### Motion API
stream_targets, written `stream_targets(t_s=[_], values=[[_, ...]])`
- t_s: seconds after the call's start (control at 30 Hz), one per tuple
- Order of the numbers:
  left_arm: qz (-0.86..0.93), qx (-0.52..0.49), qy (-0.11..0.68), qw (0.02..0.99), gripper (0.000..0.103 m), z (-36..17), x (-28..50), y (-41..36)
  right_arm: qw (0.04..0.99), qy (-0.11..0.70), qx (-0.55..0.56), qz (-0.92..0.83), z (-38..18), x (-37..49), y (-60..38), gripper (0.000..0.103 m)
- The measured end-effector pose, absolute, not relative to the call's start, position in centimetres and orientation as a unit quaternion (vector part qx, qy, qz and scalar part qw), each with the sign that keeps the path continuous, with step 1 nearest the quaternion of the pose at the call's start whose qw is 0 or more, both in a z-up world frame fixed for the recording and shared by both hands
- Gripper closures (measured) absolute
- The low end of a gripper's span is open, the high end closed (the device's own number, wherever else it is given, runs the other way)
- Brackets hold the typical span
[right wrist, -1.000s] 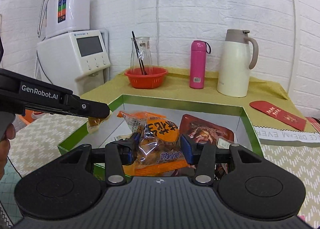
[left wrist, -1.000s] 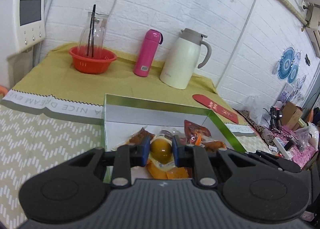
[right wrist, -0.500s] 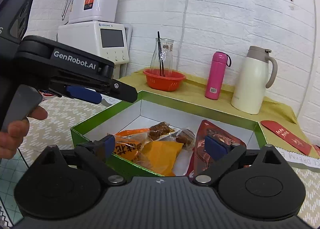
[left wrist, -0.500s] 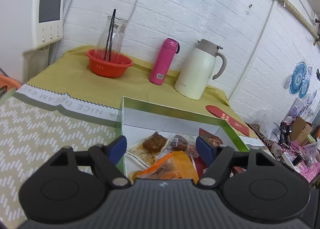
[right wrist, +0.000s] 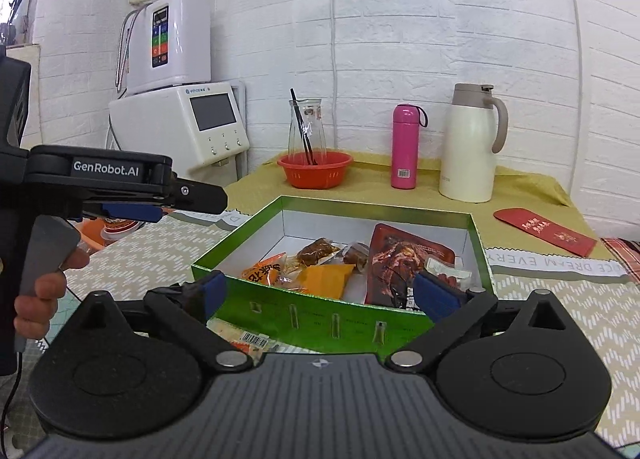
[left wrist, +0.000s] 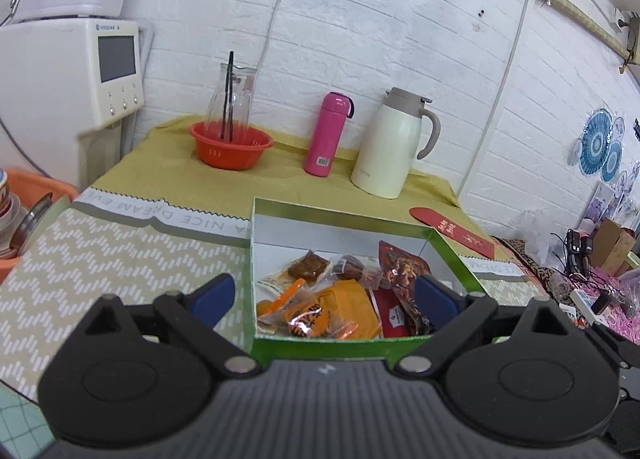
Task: Organize snacks
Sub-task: 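Grasp a red-labelled pork jerky packet with the right gripper while the left grasps a brown packet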
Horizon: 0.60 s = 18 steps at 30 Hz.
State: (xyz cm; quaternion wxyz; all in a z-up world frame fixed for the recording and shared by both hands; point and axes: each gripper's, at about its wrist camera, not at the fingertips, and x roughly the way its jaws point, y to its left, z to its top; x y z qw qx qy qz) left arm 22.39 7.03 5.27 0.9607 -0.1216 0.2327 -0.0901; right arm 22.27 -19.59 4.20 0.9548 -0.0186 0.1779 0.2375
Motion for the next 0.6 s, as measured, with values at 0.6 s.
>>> stream_targets(t_s=[0.6], values=[[-0.105, -0.194, 0.337, 0.915, 0.008, -3.5, 16.4, 8.0, 0.945, 0.244, 0.047, 0.214, -2.2, 14.0, -19.9, 0.0]])
